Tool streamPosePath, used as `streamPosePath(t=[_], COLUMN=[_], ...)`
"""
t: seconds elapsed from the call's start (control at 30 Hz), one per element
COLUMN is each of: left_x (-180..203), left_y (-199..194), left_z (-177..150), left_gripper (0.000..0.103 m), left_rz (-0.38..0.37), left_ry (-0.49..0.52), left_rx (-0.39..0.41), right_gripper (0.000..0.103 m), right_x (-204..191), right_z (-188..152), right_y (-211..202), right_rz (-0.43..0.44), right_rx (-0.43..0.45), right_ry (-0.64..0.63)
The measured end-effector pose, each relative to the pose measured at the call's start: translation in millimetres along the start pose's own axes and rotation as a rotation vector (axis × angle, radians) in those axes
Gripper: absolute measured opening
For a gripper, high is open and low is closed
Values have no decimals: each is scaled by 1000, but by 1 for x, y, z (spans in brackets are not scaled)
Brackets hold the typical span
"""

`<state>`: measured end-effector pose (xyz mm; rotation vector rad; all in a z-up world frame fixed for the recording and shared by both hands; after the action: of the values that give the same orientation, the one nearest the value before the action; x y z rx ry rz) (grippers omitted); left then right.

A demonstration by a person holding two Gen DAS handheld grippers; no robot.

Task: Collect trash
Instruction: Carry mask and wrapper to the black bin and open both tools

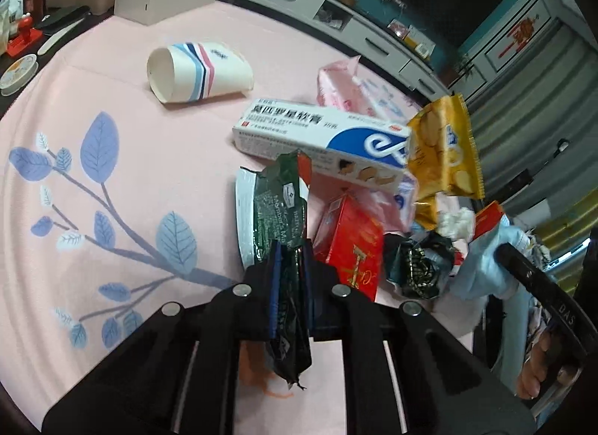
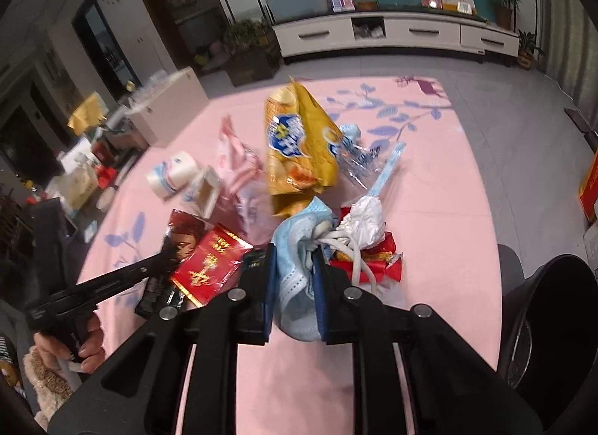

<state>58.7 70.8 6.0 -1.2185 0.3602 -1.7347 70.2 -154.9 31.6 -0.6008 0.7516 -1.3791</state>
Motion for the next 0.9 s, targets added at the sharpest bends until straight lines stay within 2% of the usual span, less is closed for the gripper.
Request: streamPosePath(t=[0.1, 0.17, 0.3, 0.47, 0.57, 0.63, 0.73, 0.9], left_x=[12, 23, 69, 144, 193, 216, 247, 282], left_y=[-19, -35, -58, -55, -36, -20, 9, 70], left_z=[-4, -2, -17, -48, -69, -81, -103, -131], left_gripper=[11, 11, 11, 11, 11, 11, 11, 11], left_rz=[-4, -38, -141, -296, -396, -430, -475, -514], left_ry=[21, 40, 117, 227, 279, 299, 315, 328], left_rx=[44, 71, 122, 107, 69, 38, -21, -147], right_gripper=[19, 19, 19, 19, 19, 19, 19, 19], right_x=[2, 9, 34, 81, 111, 132, 165, 211], right_z=[-6, -11, -20, -34, -44, -50, -61, -79], right_y=[-19, -36, -66, -103, -115, -118, -120, -109], right_rz=[11, 16, -32, -130, -199, -226, -316, -323], right_rx=[34, 66, 134, 217, 238, 241, 247, 203], right_ry=[13, 37, 103, 238, 309, 349, 414, 520])
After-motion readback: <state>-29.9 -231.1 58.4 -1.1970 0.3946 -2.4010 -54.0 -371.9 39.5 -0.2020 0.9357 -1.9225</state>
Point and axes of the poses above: each gripper's, at about its wrist camera, not at the fingertips, and y roughly the way its jaws point, x to its right, z to its top, the point moved 4 cm from there along y, roughly the way its jaws point, and after that the axes turned 11 degrees about -z, right-handed, at the moved point
